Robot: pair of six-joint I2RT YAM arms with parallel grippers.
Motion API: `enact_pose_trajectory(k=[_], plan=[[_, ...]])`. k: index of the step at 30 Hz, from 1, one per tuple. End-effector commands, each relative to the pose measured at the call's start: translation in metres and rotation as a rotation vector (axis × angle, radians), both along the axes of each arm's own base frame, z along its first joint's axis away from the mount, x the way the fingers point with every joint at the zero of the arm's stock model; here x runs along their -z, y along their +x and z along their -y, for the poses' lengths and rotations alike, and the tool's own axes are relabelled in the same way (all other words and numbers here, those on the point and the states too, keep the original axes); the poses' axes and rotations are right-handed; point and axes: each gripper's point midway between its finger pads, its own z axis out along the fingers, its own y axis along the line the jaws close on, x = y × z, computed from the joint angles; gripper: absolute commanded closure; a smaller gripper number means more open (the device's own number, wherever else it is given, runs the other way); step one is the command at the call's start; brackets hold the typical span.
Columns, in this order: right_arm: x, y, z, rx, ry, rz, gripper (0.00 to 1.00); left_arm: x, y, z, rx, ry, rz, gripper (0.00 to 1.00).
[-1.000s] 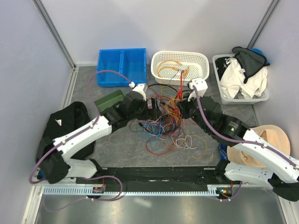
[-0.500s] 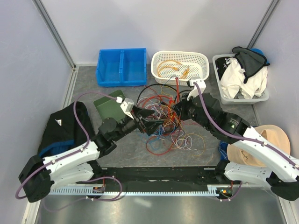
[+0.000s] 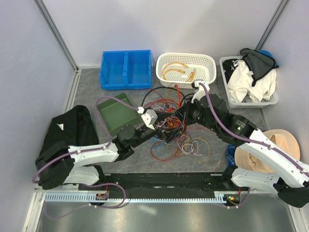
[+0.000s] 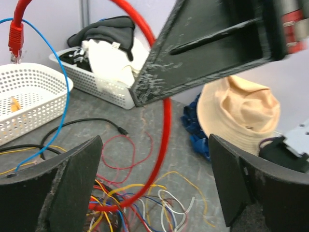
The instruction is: Untangle the cables
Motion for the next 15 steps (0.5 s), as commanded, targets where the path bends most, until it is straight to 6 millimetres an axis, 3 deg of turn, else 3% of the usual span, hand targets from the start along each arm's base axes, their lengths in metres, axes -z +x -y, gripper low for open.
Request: enact_pose_trajectory(k=[1, 2, 4, 5, 6, 7, 9, 10, 11, 12, 13, 14, 15], plan=[[-0.037, -0.003, -0.005, -0.021, 0.107, 0.040, 1.00, -0.023, 0.022, 0.006, -0.098, -0.034, 0.091, 0.17], [-0.038, -0.004, -0.005, -0.022, 0.112, 0.043, 1.00, -0.022, 0.025, 0.008, -0.106, -0.034, 0.088, 0.37], [-0.037, -0.003, -0.003, -0.014, 0.107, 0.045, 1.00, -0.019, 0.030, 0.008, -0.127, -0.023, 0.075, 0.60], [-0.041, -0.004, 0.001, -0.010, 0.107, 0.064, 1.00, -0.019, 0.032, 0.007, -0.136, -0.019, 0.069, 0.95], [-0.040, -0.004, 0.005, -0.004, 0.101, 0.074, 0.91, -0.015, 0.033, 0.005, -0.146, 0.010, 0.042, 0.98], [-0.042, -0.001, 0.010, 0.023, 0.095, 0.096, 0.66, -0.014, 0.036, 0.002, -0.173, 0.015, 0.019, 0.98], [-0.049, -0.001, 0.024, 0.051, 0.080, 0.147, 0.44, -0.029, 0.036, -0.005, -0.189, -0.005, -0.027, 0.98], [-0.049, 0.002, 0.033, 0.094, 0.058, 0.168, 0.31, -0.010, 0.040, -0.007, -0.215, 0.082, -0.101, 0.98], [-0.054, 0.003, 0.043, 0.119, 0.047, 0.198, 0.28, -0.028, 0.042, -0.006, -0.217, 0.071, -0.139, 0.98], [-0.050, 0.006, 0.052, 0.156, 0.018, 0.207, 0.25, -0.031, 0.042, -0.006, -0.223, 0.097, -0.173, 0.98], [-0.050, 0.007, 0.059, 0.185, 0.009, 0.221, 0.23, -0.007, 0.042, -0.012, -0.243, 0.222, -0.257, 0.98], [-0.056, 0.009, 0.073, 0.239, 0.011, 0.254, 0.23, -0.039, 0.044, -0.009, -0.243, 0.193, -0.265, 0.98], [-0.046, 0.010, 0.076, 0.249, -0.013, 0.263, 0.22, -0.044, 0.044, -0.009, -0.239, 0.201, -0.299, 0.98]])
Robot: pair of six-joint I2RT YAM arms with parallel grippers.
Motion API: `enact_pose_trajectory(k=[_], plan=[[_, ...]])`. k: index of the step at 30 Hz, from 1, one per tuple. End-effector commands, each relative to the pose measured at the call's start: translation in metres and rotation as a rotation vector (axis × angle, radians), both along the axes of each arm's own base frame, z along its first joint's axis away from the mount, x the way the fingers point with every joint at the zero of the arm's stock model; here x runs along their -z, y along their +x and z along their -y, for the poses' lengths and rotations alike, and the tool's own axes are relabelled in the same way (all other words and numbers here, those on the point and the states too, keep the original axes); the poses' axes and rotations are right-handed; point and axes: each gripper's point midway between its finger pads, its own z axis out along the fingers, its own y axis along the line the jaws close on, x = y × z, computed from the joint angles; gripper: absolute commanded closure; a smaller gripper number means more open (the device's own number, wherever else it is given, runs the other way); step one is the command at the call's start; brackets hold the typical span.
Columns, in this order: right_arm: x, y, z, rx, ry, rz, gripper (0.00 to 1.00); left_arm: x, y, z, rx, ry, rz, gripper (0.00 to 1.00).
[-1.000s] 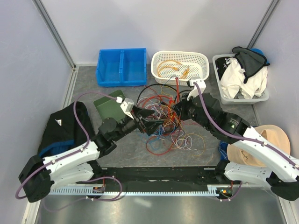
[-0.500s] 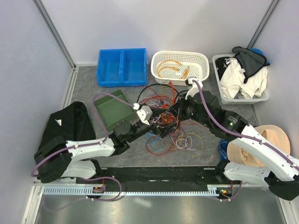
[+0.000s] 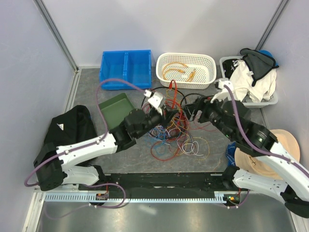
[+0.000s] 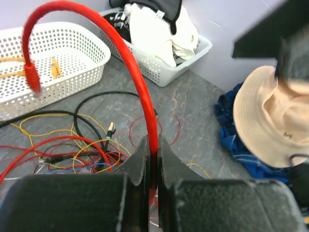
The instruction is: Untangle the cables
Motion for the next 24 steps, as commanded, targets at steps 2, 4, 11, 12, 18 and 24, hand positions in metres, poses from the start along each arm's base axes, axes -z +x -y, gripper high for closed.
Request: enact_pose_trajectory(k=[2, 4, 11, 12, 18, 24], plan=[[-0.006, 0.012, 0.044, 0.184, -0.024, 0.134, 0.22, -0.050, 0.000, -0.010, -0.041, 0.087, -0.204, 0.98], [0.006, 0.014, 0.043, 0.190, -0.023, 0.140, 0.23, -0.059, -0.003, -0.010, -0.030, 0.081, -0.240, 0.98], [0.036, 0.004, 0.026, 0.080, 0.036, 0.158, 0.25, -0.107, -0.004, -0.015, -0.017, -0.012, -0.285, 0.98], [0.053, 0.001, 0.019, 0.043, 0.024, 0.150, 0.25, -0.107, -0.002, -0.016, -0.016, -0.017, -0.300, 0.98], [0.077, -0.017, -0.021, -0.170, 0.098, 0.121, 0.22, -0.104, -0.002, -0.008, 0.024, -0.026, -0.359, 0.98], [0.099, -0.015, -0.044, -0.237, 0.105, 0.087, 0.18, -0.102, -0.006, -0.005, 0.044, -0.024, -0.369, 0.98]])
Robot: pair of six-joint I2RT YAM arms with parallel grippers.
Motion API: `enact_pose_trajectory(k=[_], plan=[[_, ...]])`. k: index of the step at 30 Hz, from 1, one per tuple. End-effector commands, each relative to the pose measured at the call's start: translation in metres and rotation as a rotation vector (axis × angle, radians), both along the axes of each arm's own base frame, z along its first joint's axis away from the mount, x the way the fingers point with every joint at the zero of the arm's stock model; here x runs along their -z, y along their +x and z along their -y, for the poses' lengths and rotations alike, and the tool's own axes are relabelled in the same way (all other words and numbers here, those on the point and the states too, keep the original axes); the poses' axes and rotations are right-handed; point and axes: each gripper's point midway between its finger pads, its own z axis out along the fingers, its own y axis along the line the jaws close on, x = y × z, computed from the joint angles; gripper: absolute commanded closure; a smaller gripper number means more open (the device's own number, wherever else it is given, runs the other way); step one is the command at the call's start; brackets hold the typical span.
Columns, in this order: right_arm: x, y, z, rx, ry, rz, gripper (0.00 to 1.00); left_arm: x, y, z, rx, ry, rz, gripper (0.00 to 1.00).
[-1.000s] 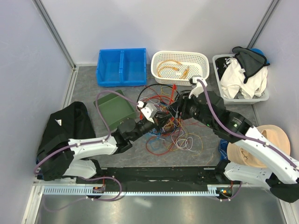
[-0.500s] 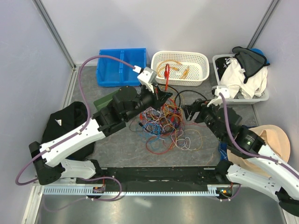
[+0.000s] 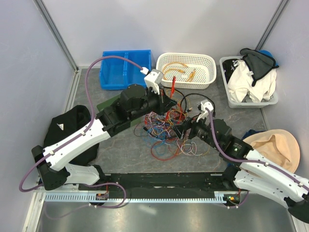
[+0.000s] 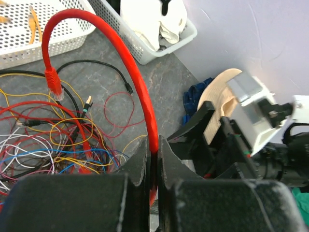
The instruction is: Untangle the cables
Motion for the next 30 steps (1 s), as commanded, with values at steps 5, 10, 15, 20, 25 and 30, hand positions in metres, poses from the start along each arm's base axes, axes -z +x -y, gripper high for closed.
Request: enact_pose_trajectory(k=[5, 10, 15, 20, 25, 30], plan=[[0.022, 0.020, -0.028, -0.030, -0.036, 0.003, 0.16, -0.027, -0.008, 0.004, 0.036, -0.076, -0.003, 0.98], [0.068, 0.051, -0.025, 0.090, -0.207, -0.044, 0.21, -0.033, -0.017, 0.005, 0.079, -0.094, -0.014, 0.98], [0.070, 0.065, -0.027, 0.135, -0.210, -0.015, 0.56, -0.037, -0.025, 0.000, 0.095, -0.090, -0.022, 0.98], [0.059, 0.063, -0.014, 0.174, -0.188, 0.006, 0.93, -0.041, -0.023, -0.019, 0.036, -0.055, 0.010, 0.98], [0.050, 0.069, 0.023, 0.323, -0.230, 0.028, 1.00, -0.062, -0.025, -0.037, -0.003, -0.023, 0.034, 0.98], [0.047, 0.083, 0.066, 0.530, -0.134, -0.020, 1.00, -0.067, -0.024, -0.049, -0.037, 0.029, 0.029, 0.98]])
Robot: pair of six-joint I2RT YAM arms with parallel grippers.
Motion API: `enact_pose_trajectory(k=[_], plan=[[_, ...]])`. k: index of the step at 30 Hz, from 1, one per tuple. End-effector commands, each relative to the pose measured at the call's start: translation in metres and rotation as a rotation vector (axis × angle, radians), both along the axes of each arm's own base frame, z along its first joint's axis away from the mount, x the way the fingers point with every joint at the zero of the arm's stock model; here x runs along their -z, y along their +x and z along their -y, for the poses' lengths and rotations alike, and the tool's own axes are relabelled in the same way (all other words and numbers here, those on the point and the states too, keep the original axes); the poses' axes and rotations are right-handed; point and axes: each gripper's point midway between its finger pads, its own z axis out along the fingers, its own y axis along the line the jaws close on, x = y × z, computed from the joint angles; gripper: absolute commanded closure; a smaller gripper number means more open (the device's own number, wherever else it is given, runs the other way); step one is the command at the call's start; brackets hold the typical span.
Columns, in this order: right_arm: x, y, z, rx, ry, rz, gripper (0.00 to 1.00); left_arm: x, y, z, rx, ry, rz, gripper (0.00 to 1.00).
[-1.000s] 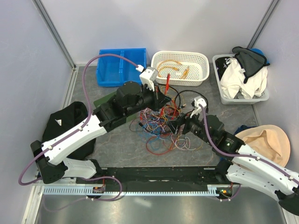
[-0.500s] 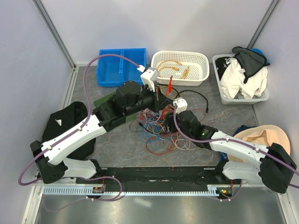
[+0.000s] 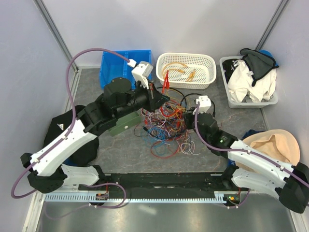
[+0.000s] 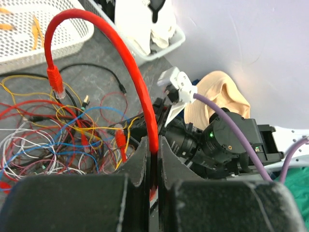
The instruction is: Untangle the cables
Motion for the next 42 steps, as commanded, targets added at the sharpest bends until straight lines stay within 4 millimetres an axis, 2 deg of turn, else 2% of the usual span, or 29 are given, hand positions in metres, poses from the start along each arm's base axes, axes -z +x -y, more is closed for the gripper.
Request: enact_pose_trajectory(k=[1, 3, 5, 6, 8, 10, 11, 13, 14, 16, 17, 19, 20, 21, 23, 25, 27, 28, 29, 30, 31, 34, 37, 42], plan=[[-0.002, 0.016, 0.047, 0.239, 0.068, 0.005, 1.00, -0.012, -0.001, -0.022, -0.044, 0.063, 0.035, 0.98], [0.000, 0.024, 0.060, 0.294, 0.093, -0.006, 1.00, -0.009, 0.000, -0.023, -0.050, 0.078, 0.030, 0.98], [0.004, 0.030, 0.062, 0.300, 0.107, -0.030, 1.00, -0.004, 0.000, -0.021, -0.043, 0.094, 0.017, 0.98], [0.016, 0.037, 0.067, 0.324, 0.094, -0.062, 1.00, -0.007, -0.001, -0.020, -0.038, 0.087, 0.021, 0.98], [0.025, 0.044, 0.066, 0.326, 0.115, -0.101, 1.00, -0.010, -0.003, -0.017, -0.017, 0.080, 0.018, 0.98], [0.049, 0.051, 0.066, 0.333, 0.099, -0.165, 1.00, -0.025, -0.005, -0.019, -0.012, 0.053, 0.036, 0.98], [0.056, 0.053, 0.065, 0.332, 0.099, -0.179, 1.00, -0.040, -0.008, -0.022, -0.011, 0.026, 0.059, 0.98], [0.082, 0.055, 0.065, 0.334, 0.078, -0.242, 1.00, -0.058, -0.010, -0.026, -0.010, 0.005, 0.089, 0.98], [0.095, 0.056, 0.064, 0.336, 0.063, -0.268, 1.00, -0.080, -0.013, -0.032, -0.017, -0.031, 0.124, 0.98], [0.111, 0.053, 0.063, 0.328, 0.047, -0.301, 1.00, -0.094, -0.014, -0.038, -0.028, -0.034, 0.148, 0.98], [0.120, 0.053, 0.063, 0.329, 0.040, -0.319, 1.00, -0.116, -0.016, -0.045, -0.042, -0.067, 0.185, 0.98], [0.131, 0.048, 0.063, 0.320, 0.025, -0.346, 1.00, -0.128, -0.015, -0.050, -0.056, -0.069, 0.212, 0.98], [0.135, 0.047, 0.063, 0.318, 0.020, -0.355, 1.00, -0.144, -0.017, -0.056, -0.069, -0.096, 0.240, 0.98], [0.138, 0.044, 0.064, 0.315, 0.017, -0.362, 1.00, -0.147, -0.016, -0.056, -0.073, -0.091, 0.254, 0.98], [0.133, 0.042, 0.064, 0.305, 0.027, -0.346, 1.00, -0.157, -0.014, -0.062, -0.095, -0.097, 0.285, 0.98], [0.129, 0.039, 0.065, 0.295, 0.032, -0.338, 1.00, -0.156, -0.008, -0.063, -0.121, -0.085, 0.290, 0.98], [0.115, 0.039, 0.065, 0.281, 0.041, -0.309, 1.00, -0.155, -0.004, -0.063, -0.135, -0.071, 0.298, 0.98], [0.113, 0.037, 0.067, 0.284, 0.034, -0.308, 0.96, -0.153, -0.002, -0.061, -0.139, -0.063, 0.295, 0.98], [0.105, 0.037, 0.067, 0.278, 0.037, -0.292, 0.87, -0.152, -0.001, -0.060, -0.139, -0.058, 0.295, 0.98], [0.098, 0.039, 0.066, 0.269, 0.034, -0.279, 0.74, -0.151, 0.000, -0.060, -0.140, -0.054, 0.295, 0.98], [0.090, 0.037, 0.067, 0.265, 0.041, -0.268, 0.53, -0.149, 0.002, -0.058, -0.143, -0.047, 0.293, 0.98], [0.066, 0.033, 0.066, 0.250, 0.084, -0.220, 0.35, -0.139, 0.011, -0.056, -0.171, -0.008, 0.289, 0.98], [0.045, 0.027, 0.065, 0.236, 0.114, -0.186, 0.30, -0.127, 0.023, -0.057, -0.217, 0.046, 0.285, 0.98], [0.018, 0.016, 0.061, 0.190, 0.145, -0.157, 0.29, -0.093, 0.042, -0.063, -0.297, 0.144, 0.245, 0.98]])
